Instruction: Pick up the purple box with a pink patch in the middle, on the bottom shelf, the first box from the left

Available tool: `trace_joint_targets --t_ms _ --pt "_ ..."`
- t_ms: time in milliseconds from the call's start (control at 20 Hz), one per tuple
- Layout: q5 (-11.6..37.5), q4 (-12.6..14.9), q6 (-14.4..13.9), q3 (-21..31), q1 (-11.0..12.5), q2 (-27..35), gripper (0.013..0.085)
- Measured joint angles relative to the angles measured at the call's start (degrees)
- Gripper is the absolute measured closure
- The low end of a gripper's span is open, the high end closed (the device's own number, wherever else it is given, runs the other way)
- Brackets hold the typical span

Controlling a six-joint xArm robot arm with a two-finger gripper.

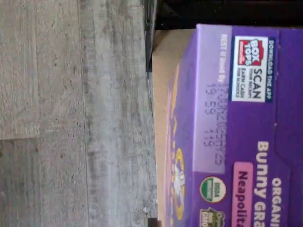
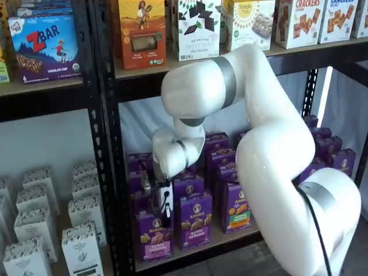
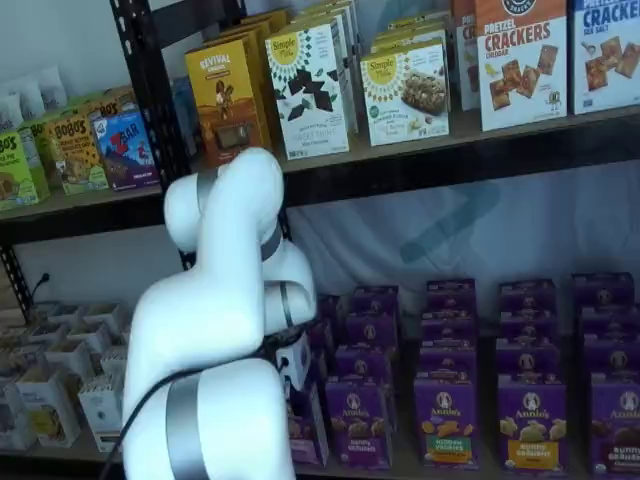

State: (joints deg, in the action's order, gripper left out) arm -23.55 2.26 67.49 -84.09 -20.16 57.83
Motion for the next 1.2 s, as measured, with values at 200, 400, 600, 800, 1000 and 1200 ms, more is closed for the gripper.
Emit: trace_joint_targets --t_ms 200,400,600,800,1000,1200 --pt "-0.1 -0.5 0.5 0.0 0.0 -0.1 0.0410" --pt "0.0 -1.0 0.9 0.3 0.0 -0.3 0.0410" --pt "0.1 -1.1 1.1 0.8 0.1 -0.6 0.0490" --pt "0.3 -1.0 1.0 1.0 0.1 -0.6 0.0570" --pt "0.6 -0.8 0.8 1.1 0.1 -0.6 0.0650" --pt "0.7 -0.3 0.4 1.2 0.1 -0.6 0.0650"
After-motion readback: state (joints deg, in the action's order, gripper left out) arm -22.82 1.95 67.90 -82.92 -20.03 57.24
